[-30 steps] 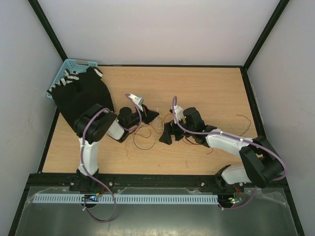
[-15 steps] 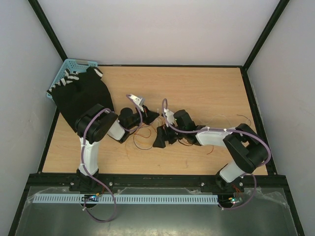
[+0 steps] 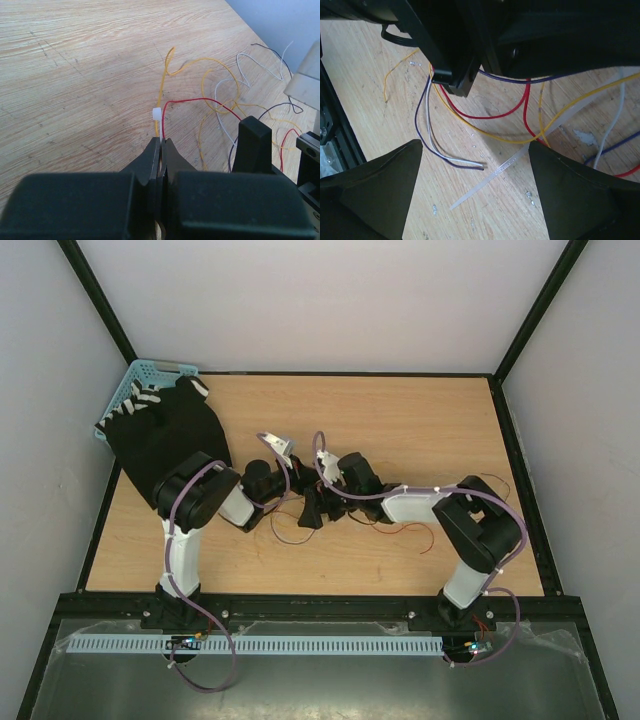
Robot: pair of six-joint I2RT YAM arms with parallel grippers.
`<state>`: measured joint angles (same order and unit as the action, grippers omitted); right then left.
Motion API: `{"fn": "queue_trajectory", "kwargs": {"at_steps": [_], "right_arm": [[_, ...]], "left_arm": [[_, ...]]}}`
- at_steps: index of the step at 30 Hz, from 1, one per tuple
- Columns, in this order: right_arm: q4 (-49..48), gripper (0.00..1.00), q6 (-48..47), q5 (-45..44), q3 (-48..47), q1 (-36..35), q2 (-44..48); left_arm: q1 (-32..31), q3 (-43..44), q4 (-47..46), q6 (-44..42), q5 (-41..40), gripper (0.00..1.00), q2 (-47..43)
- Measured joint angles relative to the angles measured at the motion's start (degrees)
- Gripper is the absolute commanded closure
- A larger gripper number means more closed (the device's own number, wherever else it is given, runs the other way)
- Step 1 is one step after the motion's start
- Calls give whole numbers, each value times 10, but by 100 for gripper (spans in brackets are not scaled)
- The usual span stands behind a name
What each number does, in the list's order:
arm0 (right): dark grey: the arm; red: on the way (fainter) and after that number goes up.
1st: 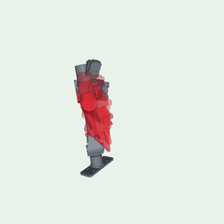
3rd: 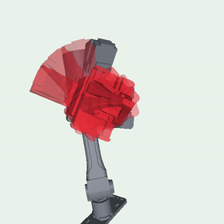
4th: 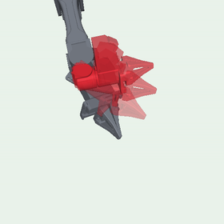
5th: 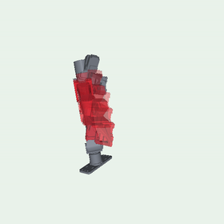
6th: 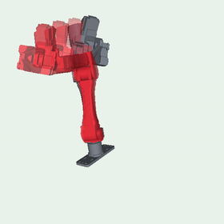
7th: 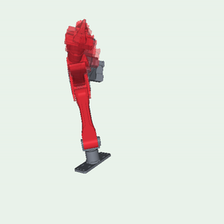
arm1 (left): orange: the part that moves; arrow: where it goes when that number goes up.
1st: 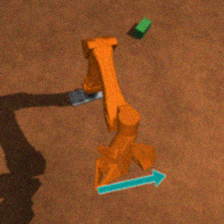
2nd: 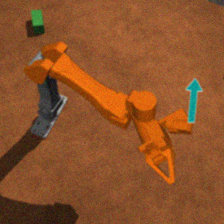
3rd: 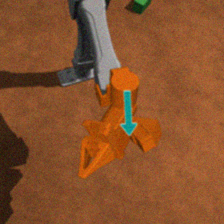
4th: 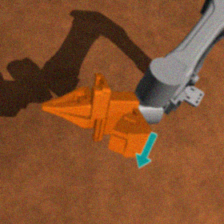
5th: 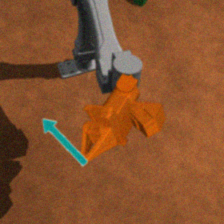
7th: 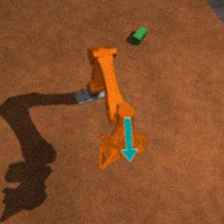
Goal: Zip-tie the wires
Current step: Tie the cable at the center of the board.
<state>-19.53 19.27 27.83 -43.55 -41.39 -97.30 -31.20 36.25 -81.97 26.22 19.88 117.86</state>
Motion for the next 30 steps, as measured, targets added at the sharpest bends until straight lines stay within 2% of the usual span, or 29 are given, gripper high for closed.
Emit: {"fn": "queue_trajectory", "kwargs": {"at_steps": [8, 16, 23, 30], "right_arm": [[7, 1, -45, -33, -7, 0, 16], [-13, 1, -135, -83, 89, 0, 206], [-119, 1, -233, -161, 204, 0, 313], [-222, 1, -376, -180, 232, 0, 294]], "left_arm": [[0, -10, 0, 5, 0, 100, 0], [0, -12, 0, 44, 1, 100, 0], [0, -12, 0, 84, 3, 100, 0], [0, -12, 2, 136, 4, 100, 4]]}}
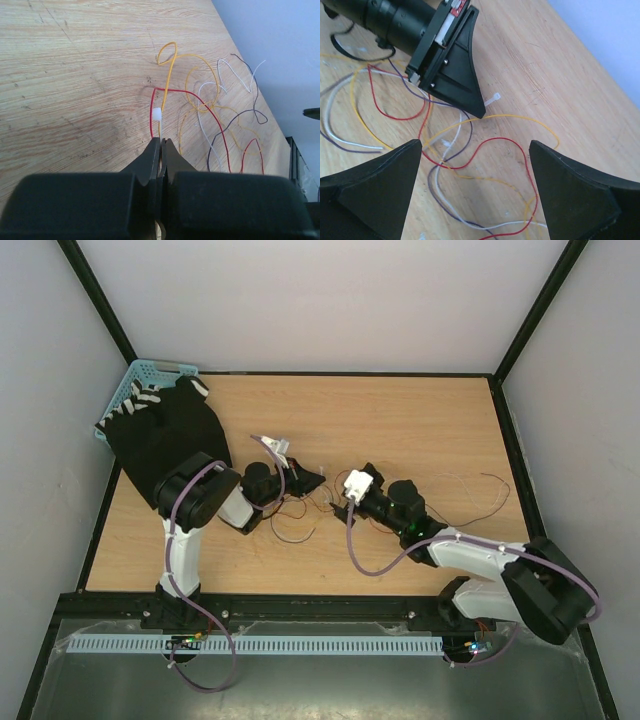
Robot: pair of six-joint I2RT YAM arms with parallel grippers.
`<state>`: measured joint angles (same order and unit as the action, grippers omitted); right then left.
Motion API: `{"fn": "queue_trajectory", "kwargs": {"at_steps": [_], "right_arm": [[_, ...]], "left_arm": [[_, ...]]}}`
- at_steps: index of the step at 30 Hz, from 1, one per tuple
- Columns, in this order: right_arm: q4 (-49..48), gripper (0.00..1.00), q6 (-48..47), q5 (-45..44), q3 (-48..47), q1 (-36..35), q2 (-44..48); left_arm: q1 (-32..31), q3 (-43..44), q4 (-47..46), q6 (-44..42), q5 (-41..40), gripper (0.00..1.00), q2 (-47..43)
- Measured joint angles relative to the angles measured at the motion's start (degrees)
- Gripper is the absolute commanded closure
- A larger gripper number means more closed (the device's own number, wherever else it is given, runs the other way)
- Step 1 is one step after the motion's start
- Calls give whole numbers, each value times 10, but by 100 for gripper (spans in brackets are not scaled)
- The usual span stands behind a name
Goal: Zip-tie the wires
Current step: Tie the cable at the center of the board.
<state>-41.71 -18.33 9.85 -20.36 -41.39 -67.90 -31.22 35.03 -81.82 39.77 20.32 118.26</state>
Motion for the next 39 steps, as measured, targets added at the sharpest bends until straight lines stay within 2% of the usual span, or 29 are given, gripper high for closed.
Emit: {"fn": "queue_trajectory", "kwargs": {"at_steps": [14, 23, 31, 39], "right_arm": [[-47, 1, -241, 46, 37, 0, -69], [-34, 1, -307, 80, 37, -24, -76], [-7, 1, -345, 62, 37, -35, -94], [-37, 1, -382, 20, 39, -66, -136]], "left_arm": [[0, 0, 50, 60, 20, 100, -2], [4, 0, 78, 75, 40, 100, -18], [5, 0, 89, 86, 53, 100, -25], [5, 0, 105, 97, 57, 100, -28]]}}
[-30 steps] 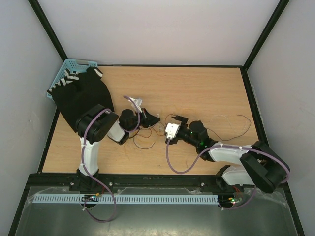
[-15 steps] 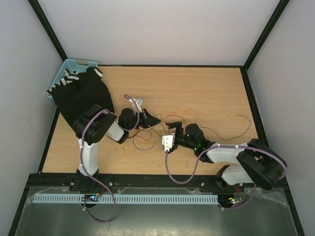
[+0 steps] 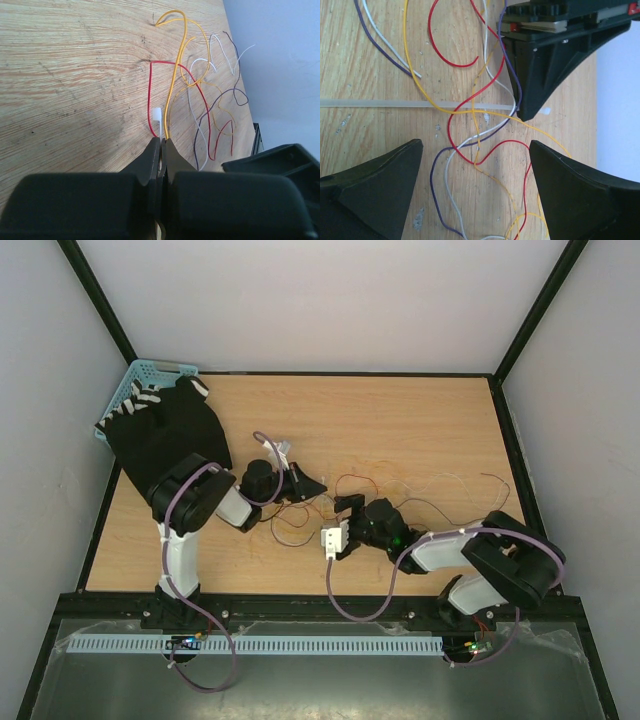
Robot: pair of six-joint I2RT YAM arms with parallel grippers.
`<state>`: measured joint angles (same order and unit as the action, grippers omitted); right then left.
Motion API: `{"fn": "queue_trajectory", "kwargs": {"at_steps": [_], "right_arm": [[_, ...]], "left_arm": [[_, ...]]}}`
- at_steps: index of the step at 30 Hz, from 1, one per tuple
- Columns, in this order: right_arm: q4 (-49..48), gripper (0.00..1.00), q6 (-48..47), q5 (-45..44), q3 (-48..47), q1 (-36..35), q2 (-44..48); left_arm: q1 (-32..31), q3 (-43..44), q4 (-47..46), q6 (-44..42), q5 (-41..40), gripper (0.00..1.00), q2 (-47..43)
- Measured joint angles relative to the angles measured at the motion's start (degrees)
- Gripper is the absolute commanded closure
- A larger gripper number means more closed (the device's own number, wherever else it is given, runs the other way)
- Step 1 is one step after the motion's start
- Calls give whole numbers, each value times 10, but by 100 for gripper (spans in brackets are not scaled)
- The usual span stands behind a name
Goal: Zip-tie the wires
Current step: Tie the cable at the center of the board.
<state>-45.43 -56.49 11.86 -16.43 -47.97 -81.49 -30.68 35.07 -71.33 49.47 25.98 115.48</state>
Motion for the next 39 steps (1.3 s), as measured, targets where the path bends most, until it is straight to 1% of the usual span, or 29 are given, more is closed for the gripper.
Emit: {"fn": "queue_trajectory", "kwargs": {"at_steps": [8, 17, 26, 33, 39], "right_arm": [[-50, 1, -32, -33, 11, -16, -27], [-110, 1, -58, -48, 12, -32, -67], [-160, 1, -83, -61, 9, -70, -104], [-173, 1, -94, -63, 9, -79, -113], [-173, 1, -93, -65, 9, -102, -113]], "left_arm": [[1, 2, 13, 2, 3, 100, -17], [1, 6, 30, 3, 9, 100, -23], [-2, 10, 33, 6, 10, 100, -23], [-3, 17, 36, 7, 10, 100, -23], [-5, 17, 37, 7, 11, 100, -23]]}}
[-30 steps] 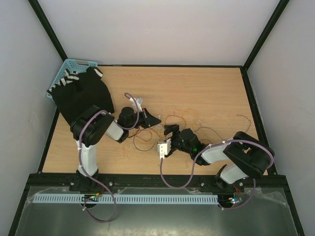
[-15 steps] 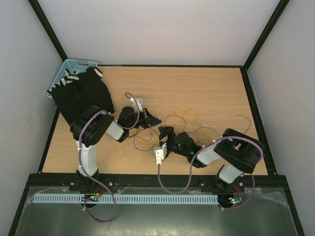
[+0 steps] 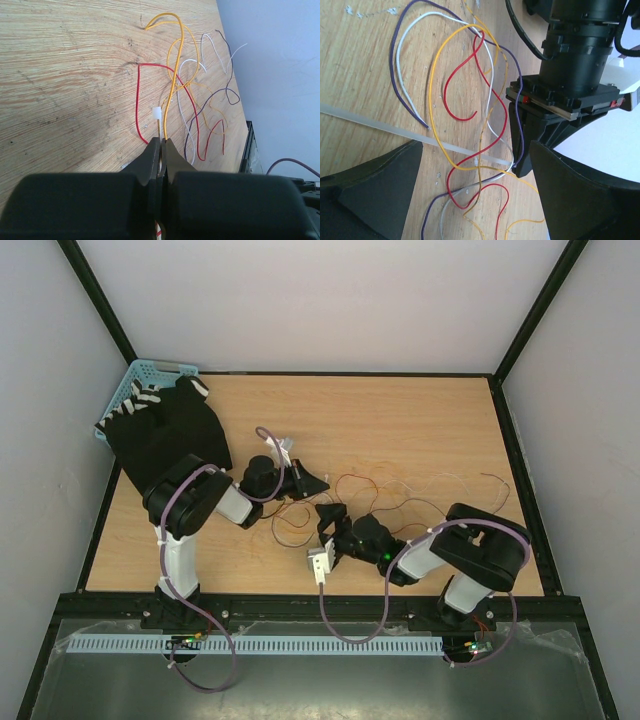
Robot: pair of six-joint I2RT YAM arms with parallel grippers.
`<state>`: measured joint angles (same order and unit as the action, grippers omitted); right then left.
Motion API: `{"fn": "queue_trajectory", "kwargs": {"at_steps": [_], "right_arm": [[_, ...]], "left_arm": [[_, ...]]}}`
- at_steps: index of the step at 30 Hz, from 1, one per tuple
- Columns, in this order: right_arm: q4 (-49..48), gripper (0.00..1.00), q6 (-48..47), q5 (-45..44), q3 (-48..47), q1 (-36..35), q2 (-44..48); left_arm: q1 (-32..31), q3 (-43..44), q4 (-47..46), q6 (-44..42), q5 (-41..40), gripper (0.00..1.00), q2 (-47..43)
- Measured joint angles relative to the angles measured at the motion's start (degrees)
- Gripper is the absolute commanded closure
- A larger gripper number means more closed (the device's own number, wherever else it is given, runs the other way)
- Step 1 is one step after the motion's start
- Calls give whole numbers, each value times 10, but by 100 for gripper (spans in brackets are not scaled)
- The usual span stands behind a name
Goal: Zip-tie the wires
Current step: Tie the cable at the center of the board.
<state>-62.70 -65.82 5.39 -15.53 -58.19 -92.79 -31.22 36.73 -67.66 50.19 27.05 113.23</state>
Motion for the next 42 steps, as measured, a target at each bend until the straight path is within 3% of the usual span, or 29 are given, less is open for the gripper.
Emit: {"fn": "queue_trajectory", "kwargs": {"at_steps": [7, 30, 42], "right_arm": [[-8, 0, 0, -12, 0, -20, -5], [14, 19, 17, -35, -10, -67, -10], [19, 42, 23, -38, -23, -80, -33]], "left_arm": [[0, 2, 4, 0, 0, 100, 0], [0, 8, 15, 3, 0, 100, 0], [0, 8, 16, 5, 2, 100, 0]]}}
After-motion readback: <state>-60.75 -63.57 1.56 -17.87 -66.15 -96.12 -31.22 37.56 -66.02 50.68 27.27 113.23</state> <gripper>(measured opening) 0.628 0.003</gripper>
